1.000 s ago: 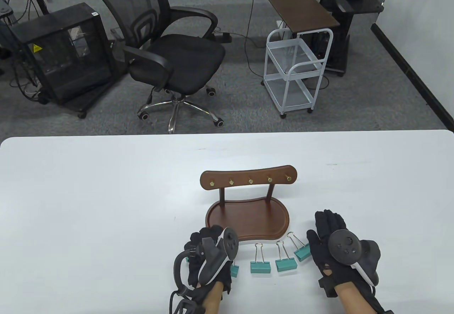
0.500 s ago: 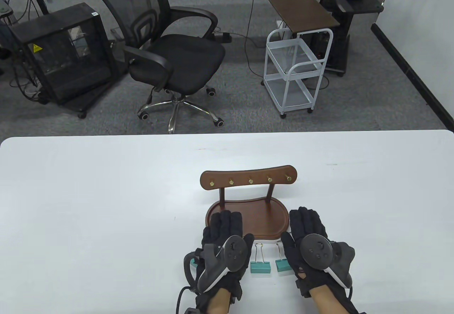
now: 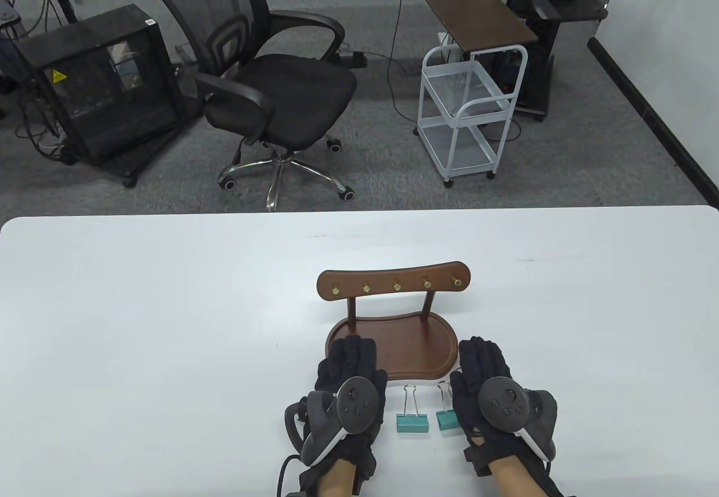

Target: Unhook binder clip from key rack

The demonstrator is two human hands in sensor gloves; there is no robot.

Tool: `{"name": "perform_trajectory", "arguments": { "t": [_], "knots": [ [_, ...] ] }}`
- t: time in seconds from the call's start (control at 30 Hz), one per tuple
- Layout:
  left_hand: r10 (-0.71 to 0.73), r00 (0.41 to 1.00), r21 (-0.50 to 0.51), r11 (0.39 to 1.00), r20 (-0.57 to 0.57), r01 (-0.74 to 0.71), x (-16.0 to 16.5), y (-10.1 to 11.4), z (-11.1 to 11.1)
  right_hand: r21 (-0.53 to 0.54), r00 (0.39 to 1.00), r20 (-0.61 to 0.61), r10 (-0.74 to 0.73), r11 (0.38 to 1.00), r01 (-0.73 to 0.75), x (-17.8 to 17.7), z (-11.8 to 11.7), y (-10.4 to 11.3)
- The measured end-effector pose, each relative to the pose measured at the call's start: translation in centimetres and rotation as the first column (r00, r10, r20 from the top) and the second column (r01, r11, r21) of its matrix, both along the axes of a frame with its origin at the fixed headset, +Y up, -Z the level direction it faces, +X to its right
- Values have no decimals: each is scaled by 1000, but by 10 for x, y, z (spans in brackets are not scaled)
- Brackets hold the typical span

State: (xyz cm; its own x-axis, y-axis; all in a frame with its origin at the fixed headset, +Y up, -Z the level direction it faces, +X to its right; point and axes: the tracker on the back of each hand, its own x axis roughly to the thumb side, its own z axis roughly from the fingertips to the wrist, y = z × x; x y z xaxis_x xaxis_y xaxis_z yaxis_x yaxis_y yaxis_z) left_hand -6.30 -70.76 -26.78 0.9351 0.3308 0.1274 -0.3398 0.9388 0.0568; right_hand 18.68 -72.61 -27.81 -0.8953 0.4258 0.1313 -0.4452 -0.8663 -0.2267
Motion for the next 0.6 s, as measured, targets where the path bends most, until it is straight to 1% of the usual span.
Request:
{"name": "perform_trajectory", "arguments": {
  "t": [0.6],
  "knots": [
    [-36,999,-5,999,25,36,4,-1,2,-26,1000,-8,-16,1000,15,1,2,-1]
  ]
}}
